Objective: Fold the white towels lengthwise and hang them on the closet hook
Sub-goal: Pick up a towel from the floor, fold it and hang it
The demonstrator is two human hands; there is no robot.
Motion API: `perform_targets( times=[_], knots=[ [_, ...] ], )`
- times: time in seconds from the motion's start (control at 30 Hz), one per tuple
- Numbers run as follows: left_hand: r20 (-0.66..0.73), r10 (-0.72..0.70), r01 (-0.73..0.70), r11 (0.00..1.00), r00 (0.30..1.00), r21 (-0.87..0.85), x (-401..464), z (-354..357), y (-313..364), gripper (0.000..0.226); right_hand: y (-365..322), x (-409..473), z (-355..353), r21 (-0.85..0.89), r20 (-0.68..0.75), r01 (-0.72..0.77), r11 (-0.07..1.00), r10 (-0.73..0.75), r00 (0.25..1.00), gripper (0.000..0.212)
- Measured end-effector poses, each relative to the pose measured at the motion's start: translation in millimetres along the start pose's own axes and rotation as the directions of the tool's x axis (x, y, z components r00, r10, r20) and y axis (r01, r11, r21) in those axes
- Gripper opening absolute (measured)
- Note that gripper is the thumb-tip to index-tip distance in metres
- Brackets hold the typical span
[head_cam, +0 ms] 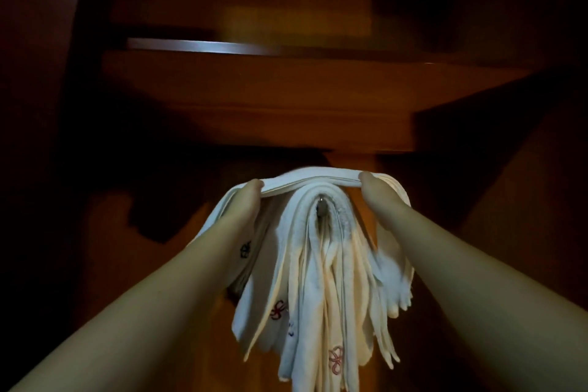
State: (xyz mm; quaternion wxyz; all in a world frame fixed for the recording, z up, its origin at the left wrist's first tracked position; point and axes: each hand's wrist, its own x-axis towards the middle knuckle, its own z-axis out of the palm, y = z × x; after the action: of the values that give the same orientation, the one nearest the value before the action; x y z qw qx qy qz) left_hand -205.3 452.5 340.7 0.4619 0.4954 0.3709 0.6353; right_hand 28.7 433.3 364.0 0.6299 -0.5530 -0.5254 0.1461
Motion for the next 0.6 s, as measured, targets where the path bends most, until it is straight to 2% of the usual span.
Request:
perform_targets(
  times=[0.07, 0.13, 0.23, 0.33, 0.47, 0.6],
  knots=[
    [-0.001, -0.001, 0.001, 1.000, 1.000, 0.020, -9, 9, -6, 0.036, 8, -4, -5, -0.005, -0.050, 0.000, 1.000, 0.000, 0.999, 0.032],
    [-0.032, -0.049, 0.050, 0.999, 0.998, 0.016, -16, 16, -17, 0.038, 17, -12, -2, 0.052, -0.021, -0.023, 0.998, 0.024, 0.999, 0.036],
    [-0.007, -0.093, 0.092, 0.991, 0.996, -0.094, -26, 22, -35, 0.034, 34, -20, 7, 0.294, 0.123, -0.236, 0.926, 0.208, 0.970, 0.037],
    [-0.026, -0.141, 0.132, 0.968, 0.990, -0.215, -42, 24, -44, 0.032, 52, -34, 5, 0.477, 0.140, -0.411, 0.777, 0.395, 0.908, 0.031],
    [-0.091, -0.192, 0.144, 0.914, 0.977, -0.380, -49, 26, -58, 0.031, 75, -47, 4, 0.513, 0.181, -0.479, 0.712, 0.456, 0.871, 0.028],
    [-0.146, -0.262, 0.174, 0.881, 0.954, -0.440, -60, 38, -71, 0.037, 80, -68, 15, 0.492, 0.194, -0.469, 0.733, 0.433, 0.880, 0.023]
  ],
)
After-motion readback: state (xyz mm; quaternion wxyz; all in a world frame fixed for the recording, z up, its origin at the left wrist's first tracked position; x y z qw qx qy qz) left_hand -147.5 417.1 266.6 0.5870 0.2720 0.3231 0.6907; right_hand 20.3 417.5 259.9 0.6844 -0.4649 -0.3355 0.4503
